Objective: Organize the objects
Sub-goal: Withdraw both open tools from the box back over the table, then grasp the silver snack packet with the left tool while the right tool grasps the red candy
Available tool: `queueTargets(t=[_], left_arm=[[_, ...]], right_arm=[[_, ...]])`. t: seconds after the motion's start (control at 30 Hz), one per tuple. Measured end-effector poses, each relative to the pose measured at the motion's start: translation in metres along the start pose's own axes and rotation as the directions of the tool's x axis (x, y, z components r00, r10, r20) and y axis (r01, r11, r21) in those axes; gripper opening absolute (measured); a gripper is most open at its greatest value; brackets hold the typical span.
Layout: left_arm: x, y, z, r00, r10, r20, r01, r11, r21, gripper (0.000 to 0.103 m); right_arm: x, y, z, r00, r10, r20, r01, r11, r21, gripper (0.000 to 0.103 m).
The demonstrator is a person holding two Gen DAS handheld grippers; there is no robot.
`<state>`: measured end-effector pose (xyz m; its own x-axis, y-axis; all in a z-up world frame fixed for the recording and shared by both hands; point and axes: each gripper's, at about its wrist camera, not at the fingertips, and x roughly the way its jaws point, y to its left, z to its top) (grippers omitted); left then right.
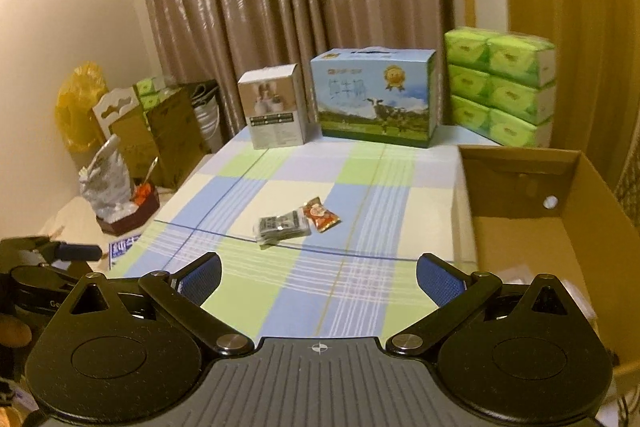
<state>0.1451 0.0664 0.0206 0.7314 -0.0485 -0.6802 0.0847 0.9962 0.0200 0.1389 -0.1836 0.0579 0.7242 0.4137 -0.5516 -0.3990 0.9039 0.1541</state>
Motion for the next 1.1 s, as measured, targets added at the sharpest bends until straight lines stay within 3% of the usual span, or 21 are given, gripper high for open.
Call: queueTargets(t=[0.43, 0.53, 0.6, 0.7, 1.1], left_arm=[[0.117, 0.025, 0.038, 0.994, -0.099, -0.054, 0.106, 0.985, 0.133, 0.098], [0.147, 0.028, 0.049, 0.991, -0.114, -0.067, 0.124, 0.977, 0.170, 0.091], [0.165, 0.027, 0.054, 0.991, -0.115, -0.072, 0.127, 0.971, 0.205, 0.089], [0.191, 0.024, 0.062, 0.989, -0.124, -0.081, 0.141, 0.956, 0.256, 0.083], [0.270, -0.001, 0.071, 0.966, -0.201, -0.165, 0.251, 0.888, 0.386, 0.051]], right_arm=[[0.124, -0.018, 0.006, 0.997, -0.011, -0.081, 0.007, 0.999, -0.046, 0.101], [0.152, -0.026, 0.005, 0.995, -0.017, -0.094, 0.014, 0.999, -0.041, 0.098], [0.171, -0.030, 0.005, 0.993, -0.011, -0.114, 0.006, 0.999, -0.042, 0.085], [0.196, -0.035, 0.007, 0.990, -0.009, -0.142, 0.002, 0.999, -0.050, 0.076], [0.258, -0.043, 0.013, 0.977, -0.029, -0.210, 0.004, 0.993, -0.117, 0.074]])
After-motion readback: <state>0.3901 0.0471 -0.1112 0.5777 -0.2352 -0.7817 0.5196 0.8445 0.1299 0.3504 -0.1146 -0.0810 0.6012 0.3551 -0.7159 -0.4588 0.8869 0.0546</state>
